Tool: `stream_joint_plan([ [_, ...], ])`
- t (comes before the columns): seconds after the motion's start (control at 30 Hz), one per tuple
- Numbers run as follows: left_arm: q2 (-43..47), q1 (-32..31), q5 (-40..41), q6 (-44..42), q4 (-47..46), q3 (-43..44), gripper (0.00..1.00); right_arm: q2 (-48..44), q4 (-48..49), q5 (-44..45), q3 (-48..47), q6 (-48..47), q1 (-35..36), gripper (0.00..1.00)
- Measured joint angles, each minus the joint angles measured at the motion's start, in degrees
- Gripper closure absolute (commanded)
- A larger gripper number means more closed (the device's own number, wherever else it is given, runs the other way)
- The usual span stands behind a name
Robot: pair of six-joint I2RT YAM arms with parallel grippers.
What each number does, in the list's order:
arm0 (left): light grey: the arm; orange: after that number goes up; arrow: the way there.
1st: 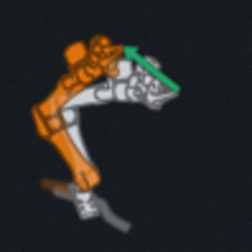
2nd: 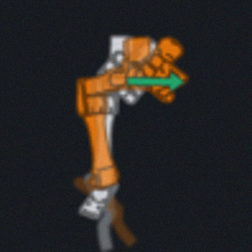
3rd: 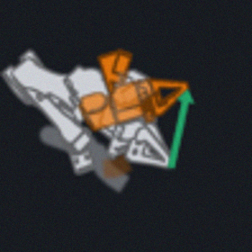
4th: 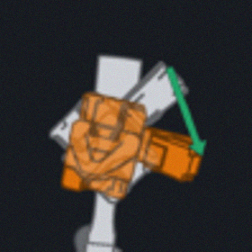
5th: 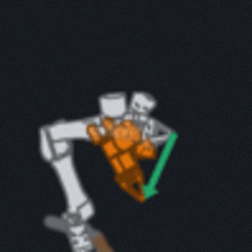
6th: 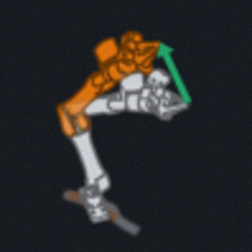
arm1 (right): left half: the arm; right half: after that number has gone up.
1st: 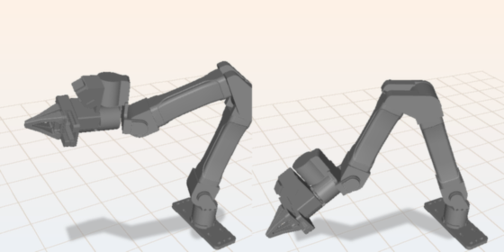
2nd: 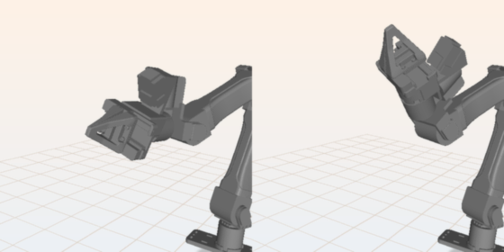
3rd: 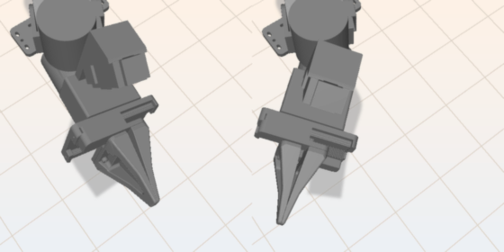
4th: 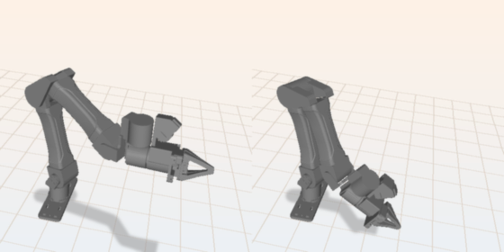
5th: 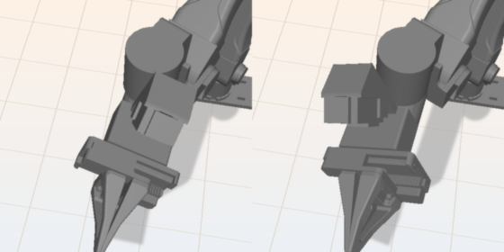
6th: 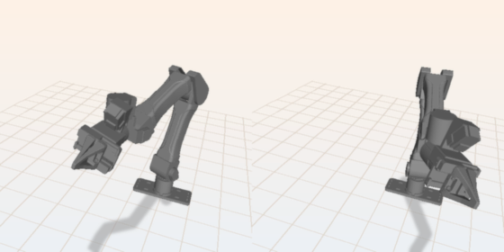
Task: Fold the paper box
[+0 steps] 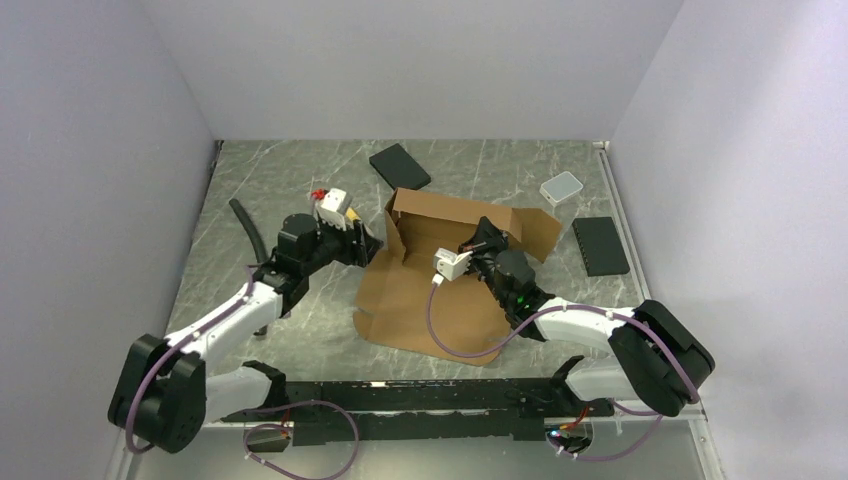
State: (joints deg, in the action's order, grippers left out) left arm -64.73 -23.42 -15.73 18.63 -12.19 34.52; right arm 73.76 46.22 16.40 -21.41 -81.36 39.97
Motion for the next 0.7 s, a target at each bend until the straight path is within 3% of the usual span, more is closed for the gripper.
stream_joint_plan([
  [0.3,-18.0,0.0,-1.6,-19.3,-16.8,-0.5,0.26,0.0,-1.1,0.0,-0.6,0.9,0.0,1.0],
  [0.6,-31.7,0.0,-5.6,-21.7,-33.1,2.9,0.34,0.0,-1.4,-0.3,-0.7,1.0,0.1,1.0],
  [0.7,-34.3,-0.2,-5.6,-21.3,-37.4,3.2,0.42,0.0,-1.4,-0.3,-0.7,1.0,0.3,1.0],
])
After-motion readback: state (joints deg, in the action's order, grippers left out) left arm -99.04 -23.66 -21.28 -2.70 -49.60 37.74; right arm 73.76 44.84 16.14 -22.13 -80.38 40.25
